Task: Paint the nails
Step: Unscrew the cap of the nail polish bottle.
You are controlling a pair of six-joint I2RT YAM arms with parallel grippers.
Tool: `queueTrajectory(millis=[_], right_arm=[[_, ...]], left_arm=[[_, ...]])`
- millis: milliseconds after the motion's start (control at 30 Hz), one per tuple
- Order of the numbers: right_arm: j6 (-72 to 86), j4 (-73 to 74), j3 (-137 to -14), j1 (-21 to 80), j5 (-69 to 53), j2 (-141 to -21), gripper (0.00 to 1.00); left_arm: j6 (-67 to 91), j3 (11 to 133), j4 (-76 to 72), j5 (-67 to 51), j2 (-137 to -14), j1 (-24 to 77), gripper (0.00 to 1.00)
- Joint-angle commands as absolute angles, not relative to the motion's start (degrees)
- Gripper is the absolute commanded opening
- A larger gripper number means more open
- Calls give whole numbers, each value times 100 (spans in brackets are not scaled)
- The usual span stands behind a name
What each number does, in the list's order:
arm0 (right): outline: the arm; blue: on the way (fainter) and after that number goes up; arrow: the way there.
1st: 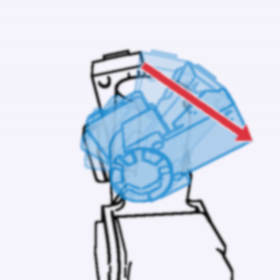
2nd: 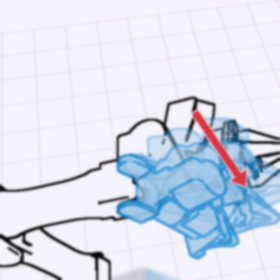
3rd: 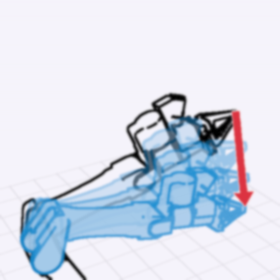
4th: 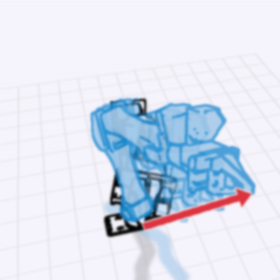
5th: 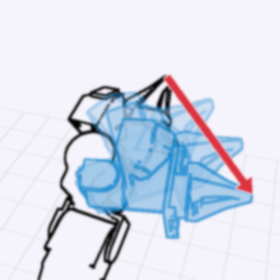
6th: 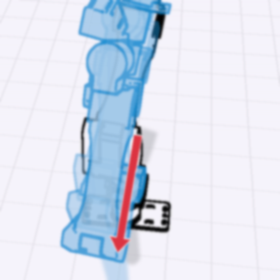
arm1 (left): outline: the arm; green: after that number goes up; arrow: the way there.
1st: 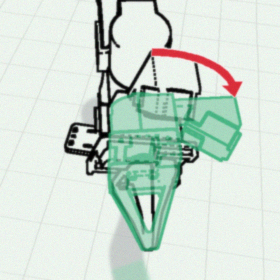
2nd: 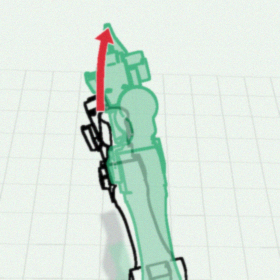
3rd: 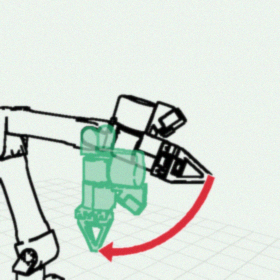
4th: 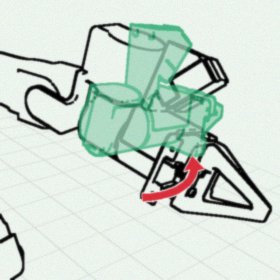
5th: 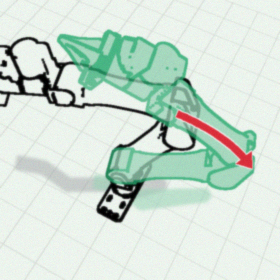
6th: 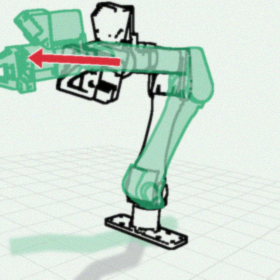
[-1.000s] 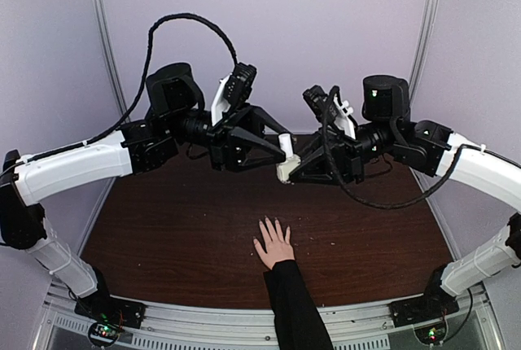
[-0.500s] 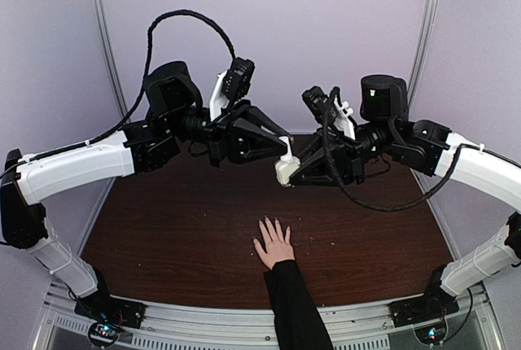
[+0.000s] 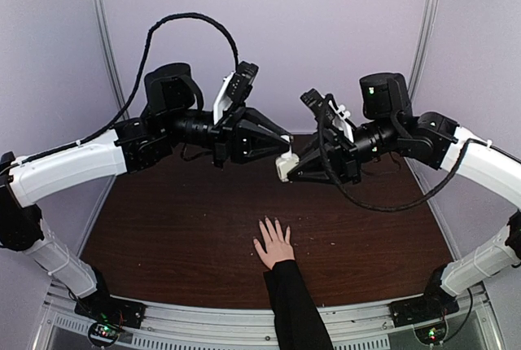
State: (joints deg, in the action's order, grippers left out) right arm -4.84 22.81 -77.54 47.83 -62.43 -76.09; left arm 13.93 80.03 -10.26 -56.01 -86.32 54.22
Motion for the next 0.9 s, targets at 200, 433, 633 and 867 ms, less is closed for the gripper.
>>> queueTrajectory(millis=[200,433,633,867], right_arm=[[-757,2485,-7804,4764,-3777,-7389,0],[-814,2335,-7816,4772,-2260,-7463,0],[-895,1941,-7726,4803,-1256,-7641,0],[-1004,1554,-7634,4864,-499,-7843,0]], left_arm=[[979,8076,-420,-3384,-8462,5471,0],[1392,8430,170,-1506,-8794,5471,0],[1737,8483,81,-118,-9049,5672,0],[2116,9073,662,1654,-9590,5961,0]])
